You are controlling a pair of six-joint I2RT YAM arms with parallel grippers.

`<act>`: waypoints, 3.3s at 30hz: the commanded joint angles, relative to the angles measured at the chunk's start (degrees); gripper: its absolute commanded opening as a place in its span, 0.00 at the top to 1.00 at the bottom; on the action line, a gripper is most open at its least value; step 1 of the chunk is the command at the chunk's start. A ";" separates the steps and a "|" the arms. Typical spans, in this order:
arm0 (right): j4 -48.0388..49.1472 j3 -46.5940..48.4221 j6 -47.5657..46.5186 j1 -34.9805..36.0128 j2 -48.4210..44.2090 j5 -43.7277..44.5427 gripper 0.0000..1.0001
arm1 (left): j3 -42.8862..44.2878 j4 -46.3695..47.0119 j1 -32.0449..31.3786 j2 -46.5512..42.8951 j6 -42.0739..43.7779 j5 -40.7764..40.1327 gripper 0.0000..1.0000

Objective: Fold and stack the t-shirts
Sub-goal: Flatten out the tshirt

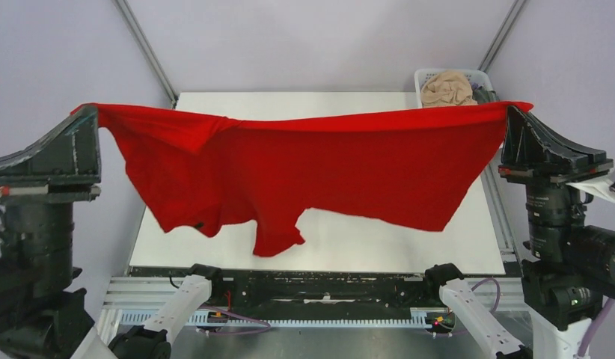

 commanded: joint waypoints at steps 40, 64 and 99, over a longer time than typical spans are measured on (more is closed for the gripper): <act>18.39 -27.75 6.52 -3.78 52.88 0.22 0.02 | -28.69 9.21 -0.32 58.11 2.83 0.57 0.00; 20.93 -36.37 9.92 -3.52 60.81 -3.06 0.02 | -32.93 5.16 -0.99 71.13 -3.38 1.79 0.00; 12.77 -31.12 7.50 3.06 50.32 -2.68 0.02 | -24.30 -4.06 -0.19 58.46 1.04 0.55 0.00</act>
